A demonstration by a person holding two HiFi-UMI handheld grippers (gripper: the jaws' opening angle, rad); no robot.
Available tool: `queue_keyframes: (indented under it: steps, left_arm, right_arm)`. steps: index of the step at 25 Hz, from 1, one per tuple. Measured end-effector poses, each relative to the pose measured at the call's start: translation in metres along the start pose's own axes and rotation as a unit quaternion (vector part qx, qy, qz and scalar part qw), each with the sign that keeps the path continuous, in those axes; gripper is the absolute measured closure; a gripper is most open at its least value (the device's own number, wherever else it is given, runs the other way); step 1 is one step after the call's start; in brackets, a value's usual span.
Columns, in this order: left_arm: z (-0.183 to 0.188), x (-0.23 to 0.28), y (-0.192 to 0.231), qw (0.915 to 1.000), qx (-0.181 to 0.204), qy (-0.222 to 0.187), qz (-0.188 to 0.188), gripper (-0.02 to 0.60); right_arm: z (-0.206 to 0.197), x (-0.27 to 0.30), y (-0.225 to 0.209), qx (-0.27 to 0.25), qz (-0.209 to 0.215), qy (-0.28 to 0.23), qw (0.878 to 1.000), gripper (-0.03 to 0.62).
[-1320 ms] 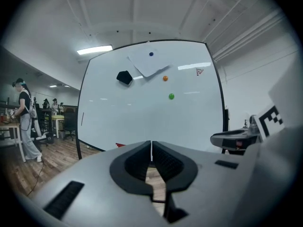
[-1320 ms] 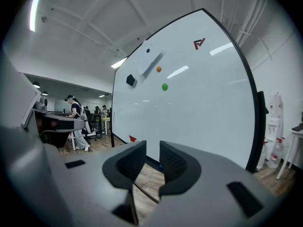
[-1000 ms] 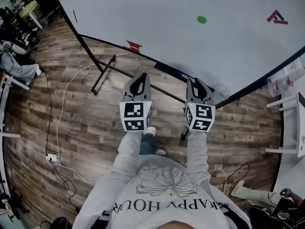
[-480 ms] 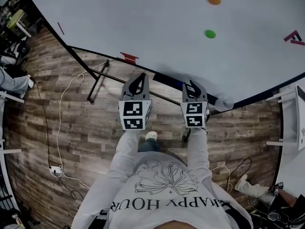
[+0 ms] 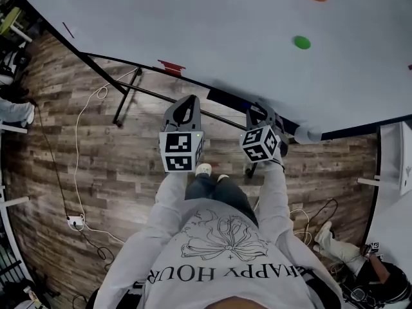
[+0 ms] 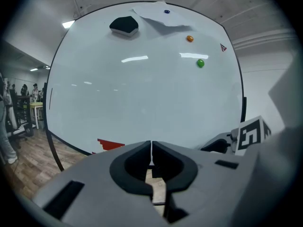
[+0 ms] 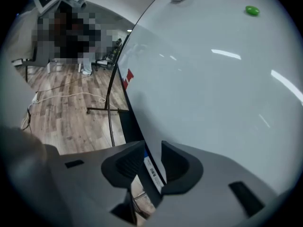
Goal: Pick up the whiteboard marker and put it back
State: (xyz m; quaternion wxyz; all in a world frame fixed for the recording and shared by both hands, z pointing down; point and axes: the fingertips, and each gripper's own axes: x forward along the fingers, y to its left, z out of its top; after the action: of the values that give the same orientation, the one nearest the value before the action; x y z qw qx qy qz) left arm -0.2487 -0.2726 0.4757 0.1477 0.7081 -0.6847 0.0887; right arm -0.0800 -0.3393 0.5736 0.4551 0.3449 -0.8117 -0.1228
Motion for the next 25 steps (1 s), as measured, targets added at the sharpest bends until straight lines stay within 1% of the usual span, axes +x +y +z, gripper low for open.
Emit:
queue_keyframes:
  steps: [4, 9, 14, 23, 25]
  left_arm:
    - [-0.015, 0.003, 0.003, 0.9997, -0.011, 0.018, 0.008, 0.571]
    - [-0.03, 0.0, 0.005, 0.9989, -0.023, 0.036, 0.021, 0.571]
    - [-0.04, 0.001, 0.006, 0.9981, -0.034, 0.042, 0.029, 0.571]
    - [-0.051, 0.0, 0.001, 0.9967, -0.049, 0.055, 0.034, 0.571]
    - [-0.053, 0.0, 0.0, 0.9965, -0.052, 0.056, 0.034, 0.571]
  right_arm:
    - [-0.01, 0.013, 0.003, -0.04, 0.008, 0.027, 0.999, 0.484]
    - [-0.018, 0.027, 0.008, -0.064, 0.032, 0.047, 0.996, 0.485]
    - [-0.028, 0.042, 0.016, -0.086, 0.056, 0.084, 0.991, 0.485]
    - [-0.038, 0.058, 0.022, -0.12, 0.067, 0.122, 0.983, 0.471]
    - [-0.038, 0.061, 0.022, -0.126, 0.064, 0.127, 0.982, 0.481]
